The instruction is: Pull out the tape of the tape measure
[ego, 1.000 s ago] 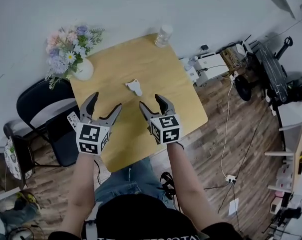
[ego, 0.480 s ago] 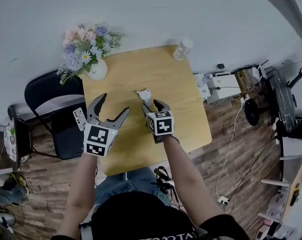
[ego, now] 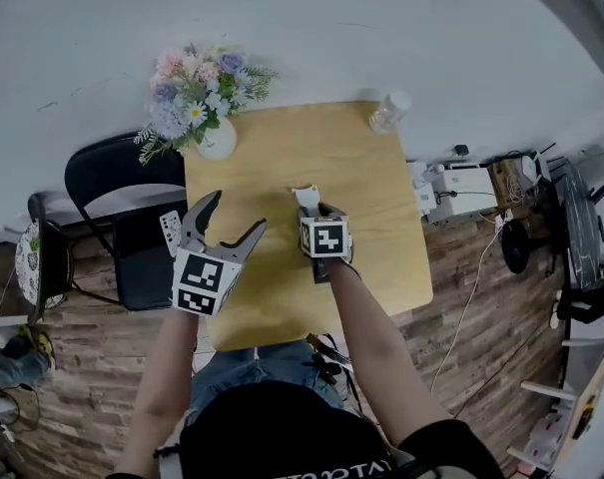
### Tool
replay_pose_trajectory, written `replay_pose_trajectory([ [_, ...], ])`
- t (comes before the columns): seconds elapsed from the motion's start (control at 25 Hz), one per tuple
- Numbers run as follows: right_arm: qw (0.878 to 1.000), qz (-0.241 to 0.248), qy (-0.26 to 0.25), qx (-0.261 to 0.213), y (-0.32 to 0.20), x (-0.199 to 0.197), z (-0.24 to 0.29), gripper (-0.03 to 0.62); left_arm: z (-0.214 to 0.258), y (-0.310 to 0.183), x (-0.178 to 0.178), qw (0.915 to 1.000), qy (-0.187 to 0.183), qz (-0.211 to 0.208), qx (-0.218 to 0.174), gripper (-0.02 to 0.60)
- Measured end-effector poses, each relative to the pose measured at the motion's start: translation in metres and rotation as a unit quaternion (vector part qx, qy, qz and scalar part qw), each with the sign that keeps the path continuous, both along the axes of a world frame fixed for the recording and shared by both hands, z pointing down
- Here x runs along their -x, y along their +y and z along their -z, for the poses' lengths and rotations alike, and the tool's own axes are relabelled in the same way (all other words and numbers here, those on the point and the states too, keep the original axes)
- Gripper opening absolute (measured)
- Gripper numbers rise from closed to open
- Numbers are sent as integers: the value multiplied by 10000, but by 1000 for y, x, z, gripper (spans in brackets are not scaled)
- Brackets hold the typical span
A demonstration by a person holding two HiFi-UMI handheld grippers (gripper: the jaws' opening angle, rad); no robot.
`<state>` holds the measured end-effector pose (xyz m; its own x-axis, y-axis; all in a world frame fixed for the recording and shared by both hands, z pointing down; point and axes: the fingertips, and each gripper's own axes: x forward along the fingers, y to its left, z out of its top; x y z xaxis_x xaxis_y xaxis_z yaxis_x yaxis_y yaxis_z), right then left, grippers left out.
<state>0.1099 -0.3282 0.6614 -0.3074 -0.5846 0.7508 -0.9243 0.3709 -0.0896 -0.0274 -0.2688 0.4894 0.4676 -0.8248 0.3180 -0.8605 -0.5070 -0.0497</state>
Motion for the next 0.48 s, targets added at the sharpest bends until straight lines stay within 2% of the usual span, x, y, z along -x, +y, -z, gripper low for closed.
replay_pose_trajectory([
  [0.08,9998,25,199,-53,-1,-3,-3,166,0,0,1,10000,7,26,7,385],
  [0.16,9997,39,206,-85,-1,-4,-1,146,-1,1,2,10000,18,40,8,385],
  [0.48,9997,187,-162,-84,11,-12,20,143,4,4,2,10000,-7,-34,-10,380],
])
